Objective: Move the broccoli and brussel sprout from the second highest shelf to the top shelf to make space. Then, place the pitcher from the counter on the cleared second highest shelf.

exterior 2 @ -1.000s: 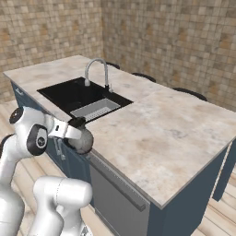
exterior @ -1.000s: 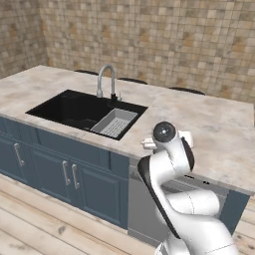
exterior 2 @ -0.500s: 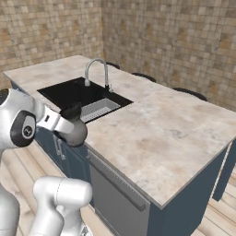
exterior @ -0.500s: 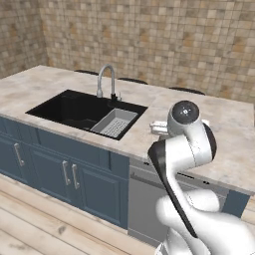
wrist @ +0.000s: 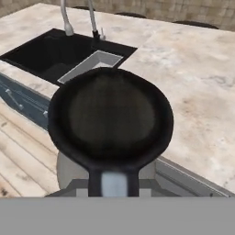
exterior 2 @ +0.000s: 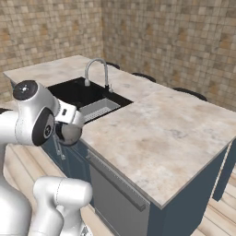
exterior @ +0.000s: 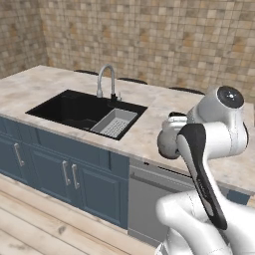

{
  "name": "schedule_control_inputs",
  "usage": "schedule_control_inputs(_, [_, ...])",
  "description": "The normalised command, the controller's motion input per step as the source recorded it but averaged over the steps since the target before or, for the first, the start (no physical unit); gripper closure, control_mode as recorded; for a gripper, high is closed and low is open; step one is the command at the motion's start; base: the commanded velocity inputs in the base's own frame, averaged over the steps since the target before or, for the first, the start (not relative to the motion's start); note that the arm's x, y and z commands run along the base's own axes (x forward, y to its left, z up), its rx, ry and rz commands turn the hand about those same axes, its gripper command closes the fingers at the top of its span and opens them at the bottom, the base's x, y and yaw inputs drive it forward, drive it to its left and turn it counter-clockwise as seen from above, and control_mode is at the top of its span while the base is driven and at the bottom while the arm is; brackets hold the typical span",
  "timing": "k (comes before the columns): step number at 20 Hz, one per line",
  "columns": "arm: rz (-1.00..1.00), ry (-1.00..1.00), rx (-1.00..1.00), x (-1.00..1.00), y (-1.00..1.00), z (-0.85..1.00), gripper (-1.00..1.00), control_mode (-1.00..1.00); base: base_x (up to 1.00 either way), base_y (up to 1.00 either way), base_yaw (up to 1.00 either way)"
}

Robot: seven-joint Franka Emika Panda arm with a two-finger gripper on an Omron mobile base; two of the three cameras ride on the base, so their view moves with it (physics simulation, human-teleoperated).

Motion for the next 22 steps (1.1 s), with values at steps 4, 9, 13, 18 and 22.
schedule_control_inputs(4, [0.23,0.01,-0.01,-0.05,0.00,0.00,1.00,-1.00,0.00,0.00,0.00])
schedule_control_inputs(9, [0.01,0.00,-0.03,0.00,0.00,0.00,1.00,-1.00,0.00,0.00,0.00])
schedule_control_inputs(13, [-0.02,0.00,-0.01,0.00,0.06,0.00,1.00,-1.00,0.00,0.00,0.00])
schedule_control_inputs(18, [0.00,0.00,0.00,0.00,0.05,0.00,1.00,-1.00,0.00,0.00,0.00])
schedule_control_inputs(22, [0.00,0.00,0.00,0.00,0.00,0.00,1.00,1.00,-0.16,0.06,0.00])
